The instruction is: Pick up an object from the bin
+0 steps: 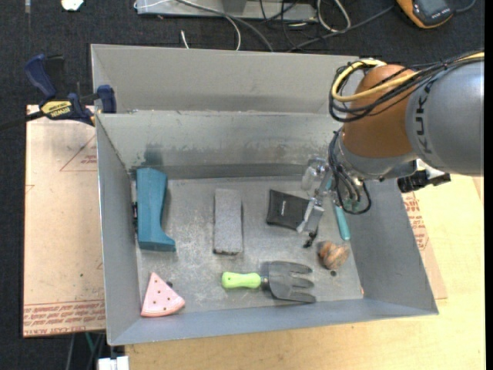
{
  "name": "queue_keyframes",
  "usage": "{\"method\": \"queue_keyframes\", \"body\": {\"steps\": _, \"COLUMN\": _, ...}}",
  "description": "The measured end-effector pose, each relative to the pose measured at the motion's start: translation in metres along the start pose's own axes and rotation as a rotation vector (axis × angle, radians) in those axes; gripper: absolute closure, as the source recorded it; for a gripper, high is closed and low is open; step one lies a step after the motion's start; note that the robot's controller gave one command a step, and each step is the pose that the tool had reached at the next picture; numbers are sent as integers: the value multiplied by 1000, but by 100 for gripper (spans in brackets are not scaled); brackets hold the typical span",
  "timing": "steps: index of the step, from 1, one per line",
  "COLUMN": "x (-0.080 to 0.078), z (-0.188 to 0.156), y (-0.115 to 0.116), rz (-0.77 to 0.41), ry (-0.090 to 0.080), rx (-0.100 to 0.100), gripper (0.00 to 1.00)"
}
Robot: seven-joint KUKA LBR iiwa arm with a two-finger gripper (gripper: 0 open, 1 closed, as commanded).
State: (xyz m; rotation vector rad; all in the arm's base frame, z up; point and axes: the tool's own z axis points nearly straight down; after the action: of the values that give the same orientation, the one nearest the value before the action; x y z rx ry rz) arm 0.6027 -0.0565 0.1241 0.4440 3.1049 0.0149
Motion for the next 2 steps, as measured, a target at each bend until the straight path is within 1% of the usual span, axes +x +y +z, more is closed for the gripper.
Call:
{"method": "queue_keyframes", "body": {"steps": 1, "x": 0, "z": 43, "y": -24, "rz": 9, "ry": -2, "rx": 0, "gripper": 0}}
{"method": "queue_keyframes", "body": {"steps": 2, "x": -22, "z": 53, "y": -8, "rz": -197, "ry": -14, "rx": -4, "gripper": 100}}
